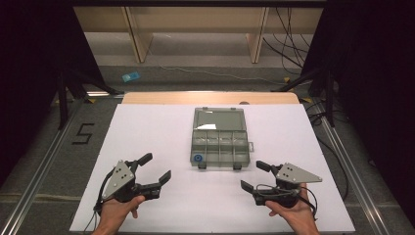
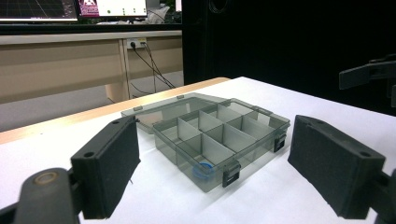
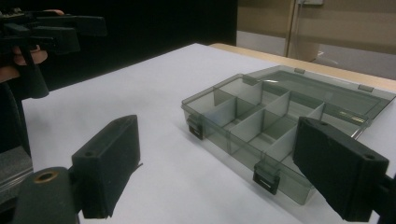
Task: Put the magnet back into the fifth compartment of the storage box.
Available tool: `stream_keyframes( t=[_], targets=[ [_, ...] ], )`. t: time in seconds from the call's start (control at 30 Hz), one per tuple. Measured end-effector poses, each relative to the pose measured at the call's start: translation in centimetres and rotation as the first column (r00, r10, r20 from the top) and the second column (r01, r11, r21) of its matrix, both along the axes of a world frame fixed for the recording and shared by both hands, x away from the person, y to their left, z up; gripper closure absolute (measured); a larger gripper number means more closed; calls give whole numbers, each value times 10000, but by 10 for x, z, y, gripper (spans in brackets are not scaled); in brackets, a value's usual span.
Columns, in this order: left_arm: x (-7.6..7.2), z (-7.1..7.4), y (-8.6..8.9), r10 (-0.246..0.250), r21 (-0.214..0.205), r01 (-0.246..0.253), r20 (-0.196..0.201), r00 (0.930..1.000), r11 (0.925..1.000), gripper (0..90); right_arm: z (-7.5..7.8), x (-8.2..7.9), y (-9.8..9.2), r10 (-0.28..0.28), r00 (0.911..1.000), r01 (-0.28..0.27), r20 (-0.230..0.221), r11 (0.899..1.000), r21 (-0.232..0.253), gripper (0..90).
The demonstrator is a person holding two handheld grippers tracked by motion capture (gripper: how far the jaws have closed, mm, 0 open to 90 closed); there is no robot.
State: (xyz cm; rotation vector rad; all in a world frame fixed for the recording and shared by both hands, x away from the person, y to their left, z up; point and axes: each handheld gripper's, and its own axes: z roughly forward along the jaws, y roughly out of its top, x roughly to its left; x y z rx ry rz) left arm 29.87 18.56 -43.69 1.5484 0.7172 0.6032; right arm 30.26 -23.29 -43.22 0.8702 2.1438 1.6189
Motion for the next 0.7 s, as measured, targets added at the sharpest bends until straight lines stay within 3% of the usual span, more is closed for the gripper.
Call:
stream_keyframes(
  t=[0.27, 0.7],
  targets=[
    [0, 0, 0, -8, 2, 8, -2, 10000, 10000, 157, -1, 2, 0, 13, 9999, -16, 171, 9998, 179, 160],
    [1, 0, 0, -9, 31, 9, 9, 10000, 10000, 157, 0, 1, -1, 65, 10000, -65, -25, 10000, -24, 160]
  ],
)
